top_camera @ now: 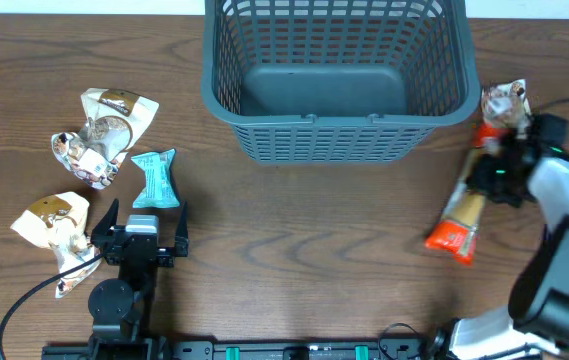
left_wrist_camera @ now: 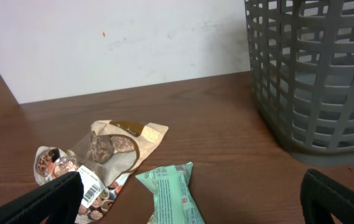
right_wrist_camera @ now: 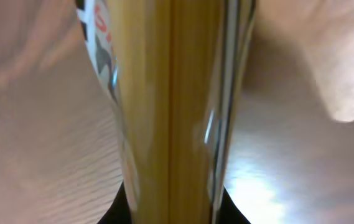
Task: Pack container
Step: 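Lift the spaghetti package with the right gripper toward the basket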
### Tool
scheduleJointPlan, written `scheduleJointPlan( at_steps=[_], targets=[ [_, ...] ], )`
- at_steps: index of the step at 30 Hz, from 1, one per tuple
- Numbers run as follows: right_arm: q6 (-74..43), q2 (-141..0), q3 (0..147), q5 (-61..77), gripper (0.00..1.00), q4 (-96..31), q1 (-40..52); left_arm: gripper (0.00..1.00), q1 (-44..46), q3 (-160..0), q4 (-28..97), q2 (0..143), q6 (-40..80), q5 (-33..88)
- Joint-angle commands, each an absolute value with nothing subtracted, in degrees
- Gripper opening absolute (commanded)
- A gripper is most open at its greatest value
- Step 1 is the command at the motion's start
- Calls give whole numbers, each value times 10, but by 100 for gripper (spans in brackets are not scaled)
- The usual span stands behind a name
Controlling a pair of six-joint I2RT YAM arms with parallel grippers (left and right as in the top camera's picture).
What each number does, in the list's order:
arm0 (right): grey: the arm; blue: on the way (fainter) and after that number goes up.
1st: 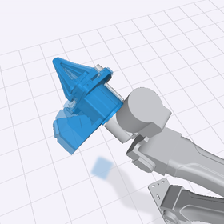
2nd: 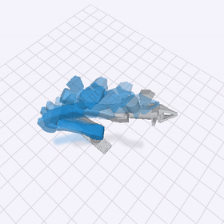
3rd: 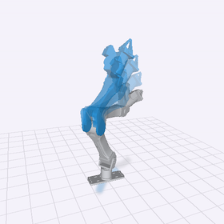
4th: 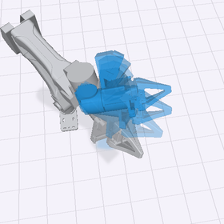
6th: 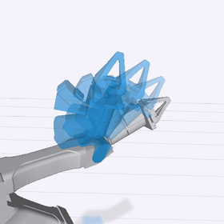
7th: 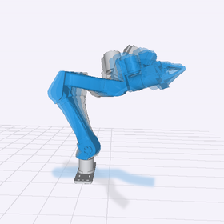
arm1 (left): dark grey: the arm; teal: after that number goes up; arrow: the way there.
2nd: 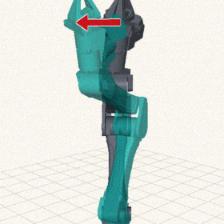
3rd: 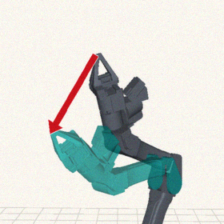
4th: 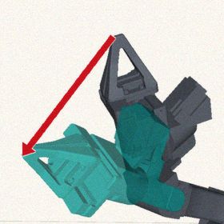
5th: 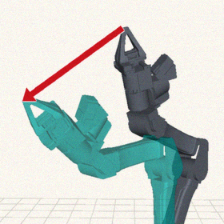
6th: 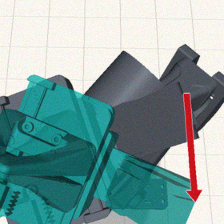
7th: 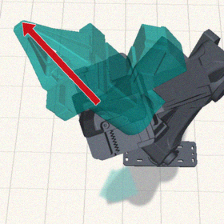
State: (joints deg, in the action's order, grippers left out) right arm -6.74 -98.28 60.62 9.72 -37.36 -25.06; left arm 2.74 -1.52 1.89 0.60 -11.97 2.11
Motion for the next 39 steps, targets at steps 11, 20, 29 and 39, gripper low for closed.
scheduleJointPlan(
  at_steps=[11, 20, 29, 39],
  targets=[
    [-53, -744, 818, 121, 1, -503, -295, 99, 29, -3, 25, 2, -117, 8],
    [53, -748, 1050, 163, 1, -555, -192, 99, 29, -3, 25, 2, -117, 8],
    [351, -805, 1106, 274, 1, -533, 32, 99, 29, -3, 25, 2, -117, 8],
    [486, -914, 1106, 229, 1, -439, 162, 99, 29, -3, 25, 2, -83, 9]
  ],
)
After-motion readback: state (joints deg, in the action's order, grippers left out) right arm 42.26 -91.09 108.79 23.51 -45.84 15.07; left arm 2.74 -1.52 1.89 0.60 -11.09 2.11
